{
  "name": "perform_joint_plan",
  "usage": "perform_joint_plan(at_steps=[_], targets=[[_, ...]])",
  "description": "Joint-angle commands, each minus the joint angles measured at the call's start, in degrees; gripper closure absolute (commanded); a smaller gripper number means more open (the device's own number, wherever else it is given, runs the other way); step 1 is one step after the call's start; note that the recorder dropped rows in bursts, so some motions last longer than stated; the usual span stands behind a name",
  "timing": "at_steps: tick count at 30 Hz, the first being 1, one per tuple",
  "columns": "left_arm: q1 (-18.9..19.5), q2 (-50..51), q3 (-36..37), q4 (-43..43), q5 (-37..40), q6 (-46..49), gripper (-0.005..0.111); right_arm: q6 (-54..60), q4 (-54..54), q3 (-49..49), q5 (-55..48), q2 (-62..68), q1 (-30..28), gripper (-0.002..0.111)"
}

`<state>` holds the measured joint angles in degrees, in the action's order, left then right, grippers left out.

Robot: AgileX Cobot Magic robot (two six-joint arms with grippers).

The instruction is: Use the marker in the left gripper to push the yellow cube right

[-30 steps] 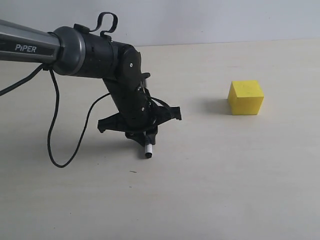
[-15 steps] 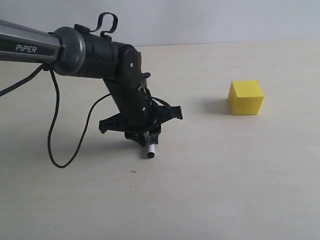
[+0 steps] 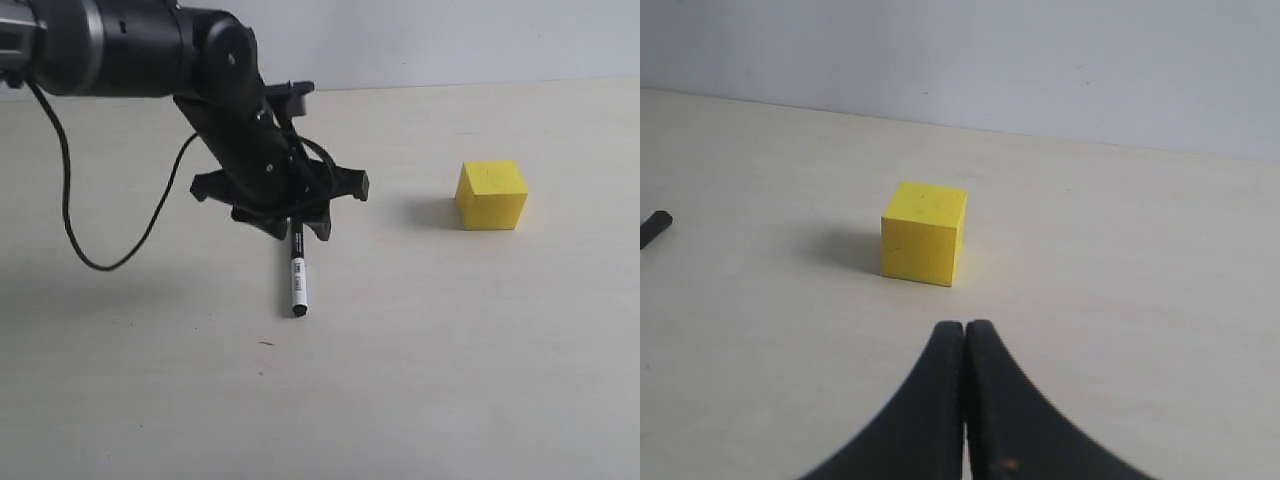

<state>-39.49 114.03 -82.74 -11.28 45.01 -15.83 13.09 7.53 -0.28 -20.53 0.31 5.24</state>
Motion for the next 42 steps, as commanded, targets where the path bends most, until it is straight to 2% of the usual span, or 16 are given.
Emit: perform_joint_plan(at_steps=[1,3,4,9,10,12,14,15,20,42], targets=[[-0.10,-8.66,3.92,-0.06,-1.36,8.89,0.090,0.36,-0.03,0.28,0.18,-0.31,0.12,0.108],[-0.10,-14.68,10.25,-0.52,-7.22,12.76,0.106,0.36,-0.03,0.28,0.18,-0.31,0.12,0.108],[-0.10,-17.73,13.82,-1.68,-10.59,14.15,0.107,0.36,-0.03,0.28,0.18,-0.31,0.12,0.108],[-0.10,-34.97,35.36,-8.49,-38.95,19.91,0.107,0.36,-0.03,0.28,0.18,-0.31,0.12,0.108],[-0.10,-38.00,38.92,-8.00,-43.04,20.07,0.107,0.36,-0.03,0.28,0.18,-0.31,0.12,0.108],[0.37,-42.69,44.04,-6.70,-46.23,20.07,0.107,0.36,-0.03,0.28,0.18,-0.31,0.12,0.108],[1.04,-47.04,47.56,-6.71,-44.70,20.07,0.107,0.36,-0.03,0.28,0.18,-0.31,0.12,0.108],[1.18,-50.31,49.59,-6.85,-41.06,19.94,0.107,0.36,-0.03,0.28,0.18,-0.31,0.12,0.108],[1.18,-53.87,51.27,-6.85,-34.47,20.11,0.107,0.36,-0.03,0.28,0.18,-0.31,0.12,0.108],[1.70,-56.89,51.39,-5.12,-34.81,20.11,0.107,0.36,-0.03,0.28,0.18,-0.31,0.12,0.108]])
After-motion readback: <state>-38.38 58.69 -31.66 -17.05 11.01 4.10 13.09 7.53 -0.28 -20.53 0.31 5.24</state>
